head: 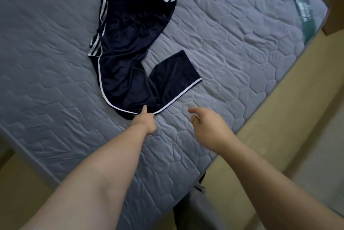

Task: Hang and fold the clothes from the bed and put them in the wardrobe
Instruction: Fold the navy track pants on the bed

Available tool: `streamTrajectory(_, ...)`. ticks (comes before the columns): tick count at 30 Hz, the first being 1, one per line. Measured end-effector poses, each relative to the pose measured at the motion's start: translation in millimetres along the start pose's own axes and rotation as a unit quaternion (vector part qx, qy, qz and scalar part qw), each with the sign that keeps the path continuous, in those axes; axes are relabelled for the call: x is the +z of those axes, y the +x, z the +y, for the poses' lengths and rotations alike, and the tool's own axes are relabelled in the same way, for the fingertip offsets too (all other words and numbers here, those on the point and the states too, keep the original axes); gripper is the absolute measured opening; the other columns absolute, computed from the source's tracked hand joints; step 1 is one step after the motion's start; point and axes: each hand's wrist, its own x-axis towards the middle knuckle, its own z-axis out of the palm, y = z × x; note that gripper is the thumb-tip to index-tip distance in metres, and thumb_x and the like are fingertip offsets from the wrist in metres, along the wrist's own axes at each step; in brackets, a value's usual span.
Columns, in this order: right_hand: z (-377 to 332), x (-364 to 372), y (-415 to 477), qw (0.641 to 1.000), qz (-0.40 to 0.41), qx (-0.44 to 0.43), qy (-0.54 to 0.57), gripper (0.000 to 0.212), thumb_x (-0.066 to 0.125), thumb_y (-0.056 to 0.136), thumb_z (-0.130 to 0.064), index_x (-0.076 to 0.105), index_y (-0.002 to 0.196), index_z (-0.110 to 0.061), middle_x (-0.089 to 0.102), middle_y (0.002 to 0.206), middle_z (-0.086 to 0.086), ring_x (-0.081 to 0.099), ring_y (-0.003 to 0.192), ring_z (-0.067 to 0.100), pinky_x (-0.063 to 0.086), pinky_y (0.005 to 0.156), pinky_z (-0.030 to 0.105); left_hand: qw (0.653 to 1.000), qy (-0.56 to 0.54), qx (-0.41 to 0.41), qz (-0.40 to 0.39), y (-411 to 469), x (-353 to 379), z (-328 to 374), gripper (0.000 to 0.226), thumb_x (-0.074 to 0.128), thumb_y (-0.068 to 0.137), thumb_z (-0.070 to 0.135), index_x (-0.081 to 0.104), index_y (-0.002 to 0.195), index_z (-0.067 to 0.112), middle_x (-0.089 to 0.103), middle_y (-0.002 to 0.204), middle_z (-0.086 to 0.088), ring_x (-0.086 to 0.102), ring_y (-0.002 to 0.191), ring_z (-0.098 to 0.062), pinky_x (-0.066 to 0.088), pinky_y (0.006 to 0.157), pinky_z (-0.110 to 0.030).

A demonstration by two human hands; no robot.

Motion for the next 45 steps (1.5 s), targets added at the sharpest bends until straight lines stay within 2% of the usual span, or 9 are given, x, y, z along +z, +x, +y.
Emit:
streamTrajectory(4,25.0,15.8,8.0,0.999,-0.023,0.022,0.003,0.04,0.036,0.107,-0.028,0.05,0.145,-0.025,0.064,0.13,0.005,0.062,0.108,0.024,0.04,0.078,0.023,0.999,-0.047,-0.015,-0.001,16.8,29.3,-2.3,0.049,0.052,0.089,0.018,0.055,0.138,0.012,0.03,0.157,-0.01,0.05,0.132,-0.032,0.041,0.11,-0.036)
streamTrajectory(10,4.3,25.5,-19.9,0.998,-0.045,0.037,0.0,0.038,0.041,0.106,-0.029,0.058,0.136,-0.015,0.066,0.128,0.007,0.062,0.113,0.025,0.047,0.088,0.028,0.969,-0.181,0.0,0.17,-58.4,8.9,-18.5,0.038,0.061,0.086,0.015,0.046,0.118,0.026,0.067,0.106,-0.003,0.061,0.094,-0.03,0.046,0.074,-0.033)
streamTrajectory(17,-106.9,32.7,-106.9,0.991,-0.056,0.043,0.111,0.039,0.044,0.105,-0.034,0.063,0.129,-0.009,0.069,0.111,0.008,0.063,0.104,0.026,0.049,0.091,0.036,0.861,-0.459,0.049,0.212,-233.0,-81.7,-65.6,0.029,0.061,0.091,0.004,0.076,0.113,0.015,0.076,0.104,-0.006,0.071,0.1,-0.025,0.056,0.095,-0.041)
streamTrajectory(20,-161.0,37.9,-153.8,0.917,-0.075,0.136,0.368,0.049,0.041,0.105,-0.05,0.063,0.12,-0.008,0.065,0.102,0.011,0.064,0.087,0.027,0.056,0.086,0.042,0.841,-0.488,0.099,0.212,-306.2,-112.7,-90.0,0.029,0.058,0.093,0.001,0.075,0.114,0.011,0.075,0.096,-0.006,0.072,0.089,-0.019,0.06,0.083,-0.032)
streamTrajectory(25,-227.7,53.9,-219.7,0.718,-0.091,0.171,0.669,0.074,0.04,0.095,-0.071,0.043,0.137,-0.01,0.052,0.136,0.025,0.057,0.121,0.044,0.045,0.104,0.059,0.83,-0.478,0.152,0.245,-407.0,-151.0,-147.2,0.023,0.061,0.091,-0.002,0.074,0.107,0.008,0.065,0.076,-0.001,0.059,0.063,-0.007,0.048,0.061,-0.017)
streamTrajectory(31,-306.5,94.3,-269.7,0.67,-0.105,0.08,0.731,0.085,0.049,0.083,-0.082,0.065,0.115,-0.004,0.068,0.116,0.021,0.067,0.107,0.044,0.053,0.091,0.063,0.797,-0.517,0.287,0.126,-493.8,-163.9,-235.2,0.031,0.051,0.097,-0.002,0.073,0.099,0.02,0.073,0.091,-0.005,0.067,0.086,-0.019,0.051,0.075,-0.028)
streamTrajectory(35,-352.6,123.3,-295.3,0.703,-0.107,0.029,0.703,0.055,0.057,0.094,-0.047,0.066,0.118,0.001,0.068,0.115,0.02,0.064,0.11,0.037,0.048,0.102,0.048,0.81,-0.479,0.338,0.017,-535.2,-148.8,-282.8,0.025,0.062,0.076,0.003,0.074,0.094,0.014,0.074,0.083,-0.003,0.07,0.077,-0.014,0.052,0.062,-0.019)
streamTrajectory(40,-388.9,141.6,-320.9,0.776,-0.008,0.085,0.625,0.015,0.049,0.088,-0.007,0.057,0.085,0.005,0.061,0.078,0.018,0.061,0.069,0.031,0.05,0.06,0.036,0.767,-0.534,0.342,-0.098,-545.9,-138.6,-340.6,0.041,0.052,0.062,0.0,0.069,0.099,0.009,0.068,0.097,-0.012,0.064,0.086,-0.023,0.049,0.07,-0.031)
streamTrajectory(45,-436.0,122.4,-346.0,0.81,0.057,-0.003,0.583,0.023,0.041,0.078,0.015,0.054,0.071,-0.004,0.051,0.055,0.008,0.052,0.045,0.024,0.045,0.054,0.033,0.715,-0.689,0.12,-0.009,-509.6,-133.9,-360.8,0.026,0.053,0.096,0.031,0.06,0.093,0.007,0.066,0.089,-0.015,0.064,0.075,-0.027,0.049,0.082,-0.04)
